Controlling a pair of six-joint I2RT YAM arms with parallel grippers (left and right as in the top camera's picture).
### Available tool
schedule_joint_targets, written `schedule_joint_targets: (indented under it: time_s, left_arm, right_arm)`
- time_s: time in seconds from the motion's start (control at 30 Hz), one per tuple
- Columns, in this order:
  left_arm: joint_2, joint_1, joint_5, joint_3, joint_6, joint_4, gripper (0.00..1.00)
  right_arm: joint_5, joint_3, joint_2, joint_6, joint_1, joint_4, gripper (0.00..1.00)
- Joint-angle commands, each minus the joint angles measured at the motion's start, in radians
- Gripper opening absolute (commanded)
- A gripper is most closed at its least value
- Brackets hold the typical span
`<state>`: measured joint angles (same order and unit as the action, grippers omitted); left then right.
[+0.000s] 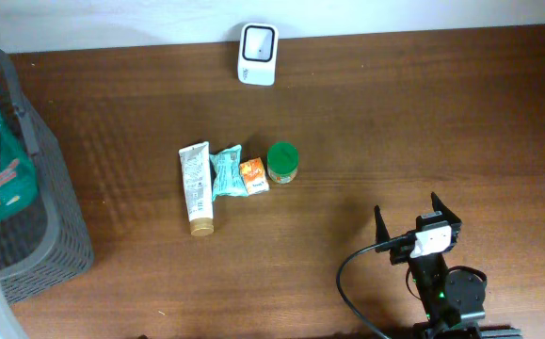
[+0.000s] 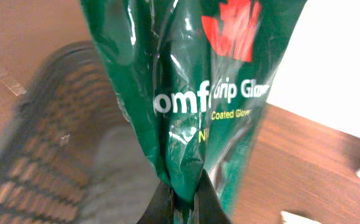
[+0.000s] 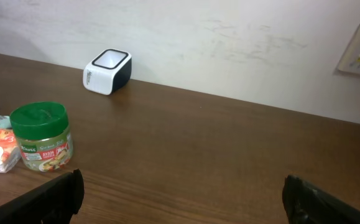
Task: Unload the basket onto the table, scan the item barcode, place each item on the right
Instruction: 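Carry the gloves packet out and lay it over the tube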
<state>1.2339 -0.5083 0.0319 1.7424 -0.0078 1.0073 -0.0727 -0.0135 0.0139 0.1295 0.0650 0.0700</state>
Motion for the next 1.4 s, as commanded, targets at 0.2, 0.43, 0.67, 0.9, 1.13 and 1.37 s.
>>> schedule_joint_targets:
  time_s: [0.2,0.43,0.67,0.9,1.13,1.37]
  left_arm:
    - [-0.003,0.419,0.015,0.008,-0.026,0.193,0.0]
    - [0.119,0.571,0.034,-0.008,-0.076,0.255,0.0]
    - [0.275,0.719,0.034,-0.195,-0.286,0.146,0.0]
    - [0.373,0.803,0.031,-0.32,-0.44,-0.002,0.0]
    - [0.455,0.835,0.031,-0.388,-0.463,-0.071,0.0]
    - [0.501,0.835,-0.014,-0.415,-0.462,-0.106,0.3]
  right_arm:
    - [-0.005,0.008,-0.008,-0.014,-0.006,0.001,0.98]
    - [-0.005,0.008,-0.008,-0.014,-0.006,0.0,0.98]
    - [-0.005,0.008,-0.008,-0.014,-0.006,0.001,0.98]
    - [-0.005,0.008,-0.008,-0.014,-0.006,0.0,0.98]
    - [-0.005,0.008,-0.008,-0.014,-0.006,0.0,0.98]
    - [-0.005,0.008,-0.008,-0.014,-0.006,0.0,0.98]
